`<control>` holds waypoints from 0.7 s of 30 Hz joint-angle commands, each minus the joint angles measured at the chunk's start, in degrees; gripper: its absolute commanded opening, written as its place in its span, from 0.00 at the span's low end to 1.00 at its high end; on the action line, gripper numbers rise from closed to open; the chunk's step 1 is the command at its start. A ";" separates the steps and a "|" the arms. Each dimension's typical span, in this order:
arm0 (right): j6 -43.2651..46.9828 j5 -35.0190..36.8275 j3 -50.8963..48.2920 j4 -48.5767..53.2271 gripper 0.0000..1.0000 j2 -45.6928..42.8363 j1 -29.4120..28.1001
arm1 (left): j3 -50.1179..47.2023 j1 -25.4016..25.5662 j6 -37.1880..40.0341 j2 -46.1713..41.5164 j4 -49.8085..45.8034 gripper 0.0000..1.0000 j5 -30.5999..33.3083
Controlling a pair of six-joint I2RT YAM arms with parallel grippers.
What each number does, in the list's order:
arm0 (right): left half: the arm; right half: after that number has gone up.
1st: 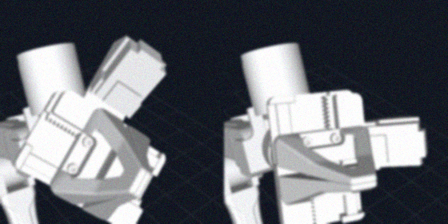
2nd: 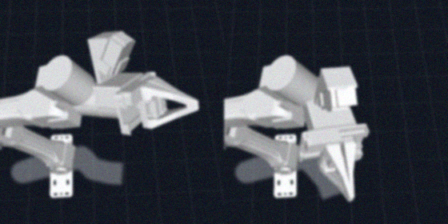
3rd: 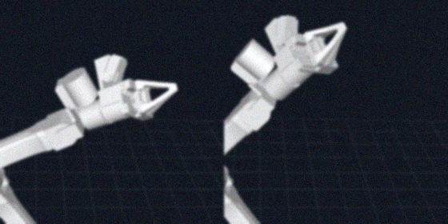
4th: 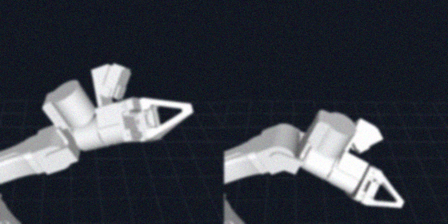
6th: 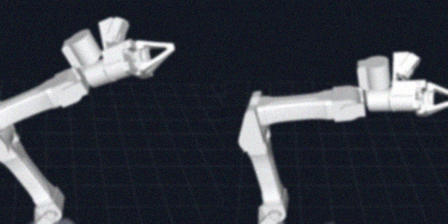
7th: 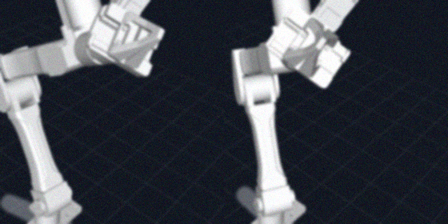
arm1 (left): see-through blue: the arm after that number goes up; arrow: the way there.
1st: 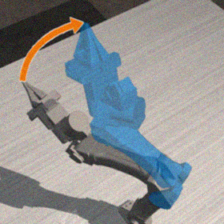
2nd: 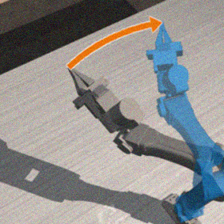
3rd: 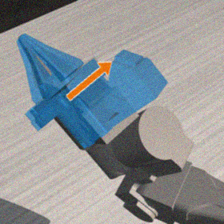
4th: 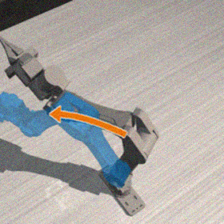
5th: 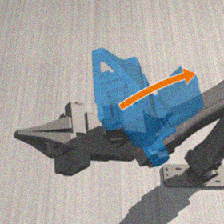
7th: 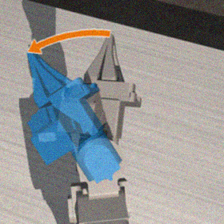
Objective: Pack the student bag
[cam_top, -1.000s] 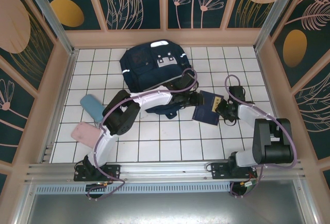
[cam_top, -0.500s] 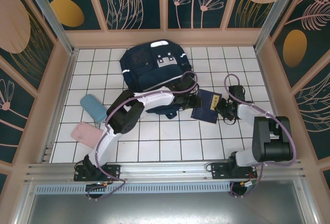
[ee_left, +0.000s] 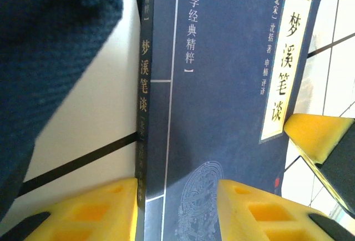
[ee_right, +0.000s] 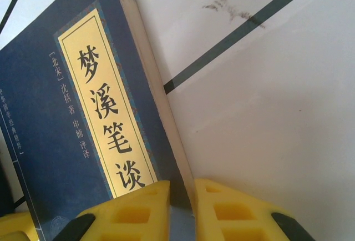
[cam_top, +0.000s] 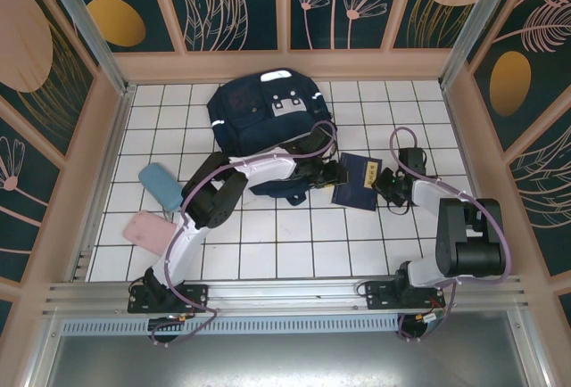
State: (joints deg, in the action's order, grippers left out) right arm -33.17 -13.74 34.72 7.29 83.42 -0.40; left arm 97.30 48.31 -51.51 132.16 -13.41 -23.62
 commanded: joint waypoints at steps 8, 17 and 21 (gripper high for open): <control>-1.98 -7.66 -2.18 -0.33 0.18 0.19 -1.04 | -3.38 1.69 -5.32 -6.28 14.26 0.37 -8.04; -2.69 -9.91 -2.29 -1.75 0.17 0.80 -1.07 | -5.26 1.35 -7.19 -7.82 16.09 0.34 -7.92; -3.04 -10.24 -2.54 -2.40 0.17 0.09 -0.98 | -6.16 1.23 -9.15 -7.98 18.16 0.33 -8.49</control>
State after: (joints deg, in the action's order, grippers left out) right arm -35.11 -16.69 33.61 4.91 83.31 -0.05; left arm 92.03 47.79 -58.24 126.10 -1.87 -27.31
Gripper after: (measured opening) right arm 0.175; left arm 0.335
